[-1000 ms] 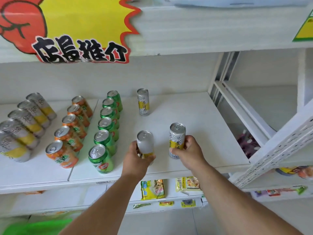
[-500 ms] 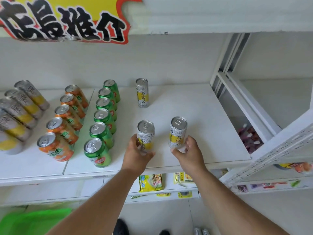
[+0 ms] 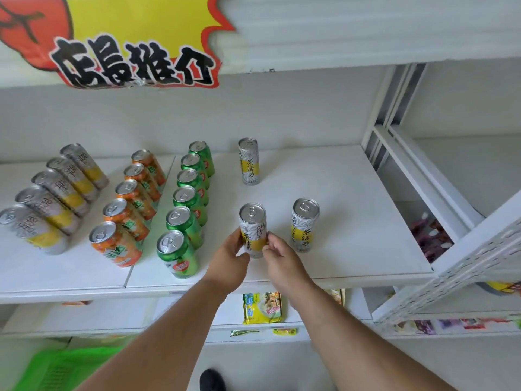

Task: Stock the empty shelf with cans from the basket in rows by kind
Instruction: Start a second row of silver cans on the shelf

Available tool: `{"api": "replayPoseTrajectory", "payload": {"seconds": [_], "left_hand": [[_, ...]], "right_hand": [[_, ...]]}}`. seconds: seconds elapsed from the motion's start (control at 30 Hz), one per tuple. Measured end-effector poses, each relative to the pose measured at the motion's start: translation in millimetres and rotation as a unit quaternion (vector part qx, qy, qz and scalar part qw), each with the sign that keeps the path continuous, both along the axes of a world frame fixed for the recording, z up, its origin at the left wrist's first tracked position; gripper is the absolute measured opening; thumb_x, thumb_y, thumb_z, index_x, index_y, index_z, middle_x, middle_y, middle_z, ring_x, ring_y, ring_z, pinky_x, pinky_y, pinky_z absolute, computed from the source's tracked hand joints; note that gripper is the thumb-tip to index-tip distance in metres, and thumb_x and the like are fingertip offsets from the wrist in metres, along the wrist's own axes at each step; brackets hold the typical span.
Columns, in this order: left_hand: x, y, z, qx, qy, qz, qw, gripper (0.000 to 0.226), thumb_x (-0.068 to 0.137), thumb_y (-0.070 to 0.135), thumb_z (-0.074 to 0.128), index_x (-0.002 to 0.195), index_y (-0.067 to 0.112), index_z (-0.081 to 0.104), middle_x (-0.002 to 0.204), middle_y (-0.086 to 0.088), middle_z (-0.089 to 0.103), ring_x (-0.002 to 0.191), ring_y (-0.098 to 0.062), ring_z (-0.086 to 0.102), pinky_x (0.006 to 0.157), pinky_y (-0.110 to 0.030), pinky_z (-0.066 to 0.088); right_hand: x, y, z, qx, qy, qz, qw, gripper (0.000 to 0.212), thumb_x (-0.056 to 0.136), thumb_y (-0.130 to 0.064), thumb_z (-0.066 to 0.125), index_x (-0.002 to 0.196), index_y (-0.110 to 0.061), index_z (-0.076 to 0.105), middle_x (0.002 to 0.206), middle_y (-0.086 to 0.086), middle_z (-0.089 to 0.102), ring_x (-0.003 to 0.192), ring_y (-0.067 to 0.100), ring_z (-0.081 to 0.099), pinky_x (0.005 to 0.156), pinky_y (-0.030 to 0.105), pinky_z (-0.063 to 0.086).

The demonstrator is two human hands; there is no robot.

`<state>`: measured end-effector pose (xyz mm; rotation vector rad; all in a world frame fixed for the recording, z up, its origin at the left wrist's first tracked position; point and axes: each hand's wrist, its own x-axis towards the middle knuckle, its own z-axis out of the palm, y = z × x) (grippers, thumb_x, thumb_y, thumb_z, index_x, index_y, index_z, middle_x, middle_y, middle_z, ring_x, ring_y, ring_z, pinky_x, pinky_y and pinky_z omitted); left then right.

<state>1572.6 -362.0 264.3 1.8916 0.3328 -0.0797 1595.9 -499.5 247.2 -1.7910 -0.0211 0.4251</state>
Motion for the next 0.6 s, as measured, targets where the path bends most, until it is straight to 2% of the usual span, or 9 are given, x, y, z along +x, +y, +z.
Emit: {"api": "replayPoseTrajectory", "payload": {"seconds": [0.1,0.2,0.3,0.37,0.4,0.47,0.53,0.6], "left_hand": [[-5,0,-5,-0.008,-0.012,-0.012,1.000,0.075,0.084,-0.015,0.046,0.137,0.037,0.053,0.132,0.023,0.062,0.127,0.012,0.051,0.111,-0.020,0.035],[-11,0,-13,-0.019,0.004,-0.014,1.000,0.076,0.090,-0.011,0.047,0.152,0.031,0.041,0.143,0.018,0.055,0.135,0.005,0.046,0.117,-0.026,0.032],[-13,2,-16,-0.028,0.020,0.010,0.999,0.068,0.096,-0.005,0.047,0.156,0.027,0.035,0.147,0.014,0.051,0.138,-0.002,0.044,0.118,-0.028,0.032],[-12,2,-15,-0.037,0.023,0.028,0.999,0.061,0.101,0.003,0.047,0.156,0.025,0.035,0.150,0.012,0.049,0.138,-0.003,0.044,0.115,-0.025,0.032],[-11,2,-13,-0.039,0.018,0.029,0.999,0.056,0.103,0.006,0.046,0.153,0.030,0.039,0.147,0.015,0.052,0.135,0.002,0.046,0.113,-0.020,0.033],[-8,2,-15,-0.019,0.002,0.007,1.000,0.051,0.104,0.009,0.042,0.135,0.048,0.054,0.130,0.028,0.063,0.119,0.012,0.054,0.104,-0.012,0.038],[-5,1,-19,-0.016,-0.003,-0.001,1.000,0.046,0.105,0.018,0.040,0.131,0.050,0.059,0.124,0.026,0.067,0.112,0.002,0.059,0.108,-0.025,0.042],[-3,1,-28,-0.028,-0.007,-0.002,1.000,0.043,0.104,0.026,0.039,0.139,0.044,0.055,0.130,0.020,0.066,0.120,-0.004,0.057,0.116,-0.038,0.039]], "right_hand": [[6,2,-3,0.012,0.002,0.003,1.000,0.047,0.102,-0.021,0.045,0.145,-0.034,0.055,0.134,-0.012,0.066,0.125,0.008,0.059,0.103,0.026,0.042],[18,3,-5,0.046,0.019,-0.005,0.999,0.053,0.086,-0.029,0.046,0.137,-0.034,0.062,0.131,-0.015,0.069,0.125,0.006,0.060,0.110,0.031,0.043],[27,0,-12,0.064,0.037,-0.016,0.997,0.056,0.078,-0.037,0.050,0.131,-0.029,0.065,0.127,-0.013,0.068,0.122,0.006,0.059,0.109,0.030,0.042],[26,-4,-22,0.067,0.034,-0.025,0.997,0.046,0.070,-0.047,0.049,0.110,-0.031,0.065,0.098,-0.020,0.063,0.096,-0.001,0.054,0.088,0.024,0.041],[23,-6,-27,0.067,0.033,-0.029,0.997,0.037,0.069,-0.048,0.048,0.100,-0.034,0.062,0.083,-0.022,0.054,0.083,-0.004,0.047,0.077,0.021,0.036],[13,-5,-21,0.062,0.037,-0.060,0.996,0.029,0.076,-0.047,0.049,0.098,-0.034,0.061,0.071,-0.022,0.046,0.072,-0.004,0.041,0.069,0.019,0.033],[11,-3,-20,0.066,0.039,-0.074,0.994,0.032,0.089,-0.039,0.046,0.105,-0.024,0.069,0.068,-0.021,0.052,0.069,-0.002,0.043,0.069,0.020,0.037],[11,0,-21,0.071,0.041,-0.067,0.994,0.046,0.087,-0.042,0.046,0.116,-0.016,0.071,0.069,-0.023,0.048,0.070,-0.001,0.042,0.073,0.024,0.036]]}}
